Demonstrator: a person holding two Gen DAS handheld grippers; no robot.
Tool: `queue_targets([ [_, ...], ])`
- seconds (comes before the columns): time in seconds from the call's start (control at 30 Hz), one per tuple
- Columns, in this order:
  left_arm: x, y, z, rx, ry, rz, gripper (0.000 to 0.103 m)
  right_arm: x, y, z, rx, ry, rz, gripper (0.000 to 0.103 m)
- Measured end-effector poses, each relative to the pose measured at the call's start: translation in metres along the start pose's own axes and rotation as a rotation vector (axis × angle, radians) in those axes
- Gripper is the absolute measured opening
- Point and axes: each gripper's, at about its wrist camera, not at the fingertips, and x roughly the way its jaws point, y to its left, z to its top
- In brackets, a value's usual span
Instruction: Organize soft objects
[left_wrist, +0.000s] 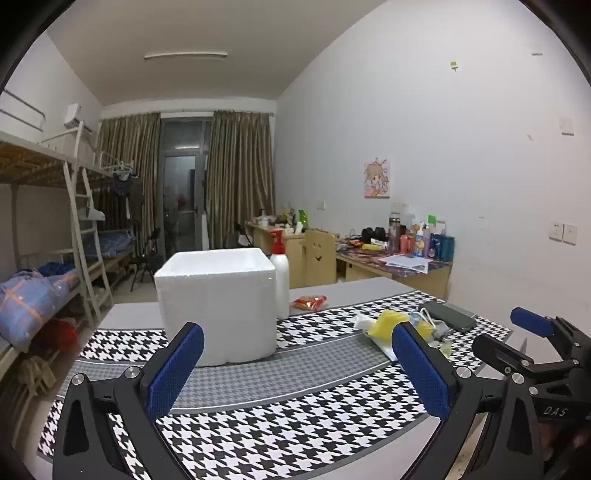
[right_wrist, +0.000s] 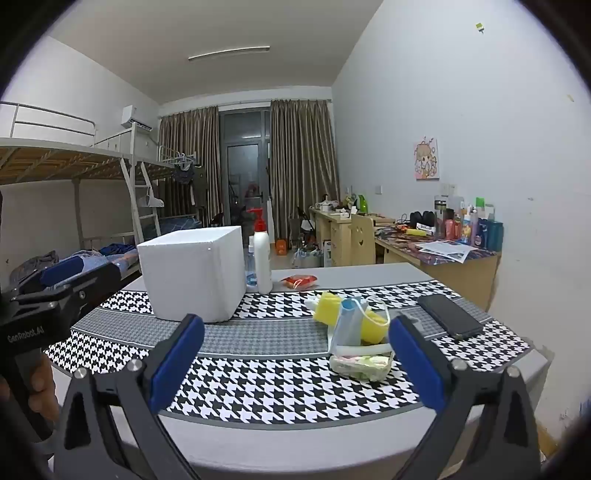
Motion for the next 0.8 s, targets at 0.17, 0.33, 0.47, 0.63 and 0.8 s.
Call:
queue_targets([
  [0.17, -0.0028, -0.0009, 0.0004, 0.015, -0.020, 0.005, 0.102, -0.0036, 0.0014, -0.0005, -0.007, -0.004, -0.007, 0.102],
  [0.33, 0.0030, -0.0005, 0.0008, 0.029, 0.000, 0.011, 0.102, -0.0042, 0.0019, 0.0015, -0.007, -0.005, -0.005, 0.102],
  [0.47, 0.0038, 0.0000, -0.0011, 0.023, -0.008, 0.011, 0.102, 0.0012, 0.0018, 0.0035, -0.003, 0.010, -0.005, 0.102],
  [0.63, 0.0039, 0.0025, -0.0036, 0.025, -0.003, 0.008, 0.102, 0.0011, -0.0011, 0.0018, 0.005, 0.013, -0.005, 0.102],
  [0.8, 0.0033, 0.0024, -0.0026, 0.021, -0.001, 0.014, 0.102, 0.0002, -0.0014, 0.0014, 0.004, 0.012, -0.004, 0.102],
])
